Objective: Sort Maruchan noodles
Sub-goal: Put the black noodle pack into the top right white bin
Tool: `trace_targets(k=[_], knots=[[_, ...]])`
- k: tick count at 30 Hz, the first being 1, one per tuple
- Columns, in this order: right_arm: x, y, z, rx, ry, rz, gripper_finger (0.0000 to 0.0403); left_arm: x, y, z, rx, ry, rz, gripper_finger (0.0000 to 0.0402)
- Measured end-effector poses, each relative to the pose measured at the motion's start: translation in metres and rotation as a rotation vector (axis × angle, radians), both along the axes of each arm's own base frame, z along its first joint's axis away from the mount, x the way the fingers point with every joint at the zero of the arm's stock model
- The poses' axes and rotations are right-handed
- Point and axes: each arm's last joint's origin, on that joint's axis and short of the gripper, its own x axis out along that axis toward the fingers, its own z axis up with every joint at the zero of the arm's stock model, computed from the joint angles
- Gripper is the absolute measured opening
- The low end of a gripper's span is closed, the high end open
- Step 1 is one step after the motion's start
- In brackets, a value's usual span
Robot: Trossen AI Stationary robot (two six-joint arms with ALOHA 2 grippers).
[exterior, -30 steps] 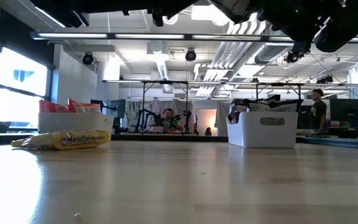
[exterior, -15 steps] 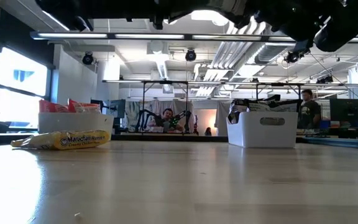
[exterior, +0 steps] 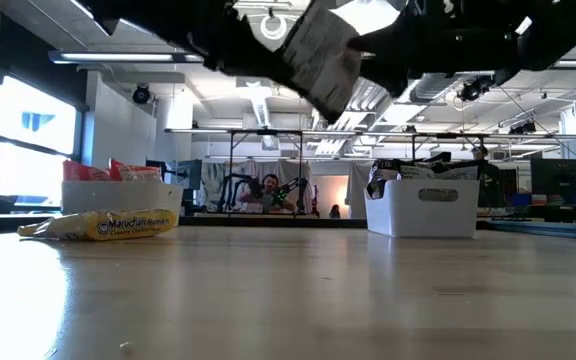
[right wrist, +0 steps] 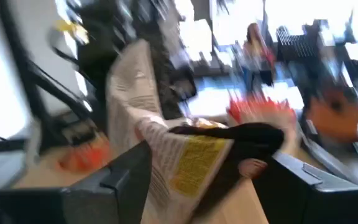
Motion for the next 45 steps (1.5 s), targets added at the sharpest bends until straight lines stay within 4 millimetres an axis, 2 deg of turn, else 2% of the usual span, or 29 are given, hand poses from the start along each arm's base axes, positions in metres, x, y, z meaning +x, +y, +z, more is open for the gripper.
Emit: trace_targets(k=[5, 11, 17, 26, 30, 35, 40, 45], knots=[[0.000, -0.003, 0.014, 0.029, 0.274, -0.113, 0.0236, -0.004, 0.005, -0.008, 0.004, 0.103, 0.004, 0.0005], [0.008, -0.002, 0.048, -0.018, 0.493, -0.077, 0.0236, -0.009, 0.018, -0.019, -0.031, 0.228, -0.023, 0.0005], [0.034, 0.002, 0.070, -0.017, 0.611, 0.008, 0.0252, -0.009, 0.027, -0.019, -0.060, 0.234, -0.035, 0.0005], [0.094, 0.003, 0.048, -0.013, 0.787, 0.157, 0.0312, -0.007, 0.027, -0.016, -0.069, 0.198, -0.072, 0.0005], [0.116, -0.002, 0.043, -0.017, 0.863, 0.259, 0.0316, -0.008, 0.027, -0.016, -0.069, 0.201, -0.074, 0.0005], [0.143, -0.008, 0.024, 0.056, 0.996, 0.343, 0.0316, -0.007, 0.026, -0.016, -0.082, 0.196, -0.084, 0.0005], [0.159, -0.010, 0.005, 0.068, 1.132, 0.384, 0.0302, -0.007, 0.026, -0.017, -0.091, 0.199, -0.080, 0.0005], [0.162, -0.008, 0.002, 0.069, 1.145, 0.393, 0.0245, -0.008, 0.026, -0.017, -0.094, 0.203, -0.084, 0.0005]])
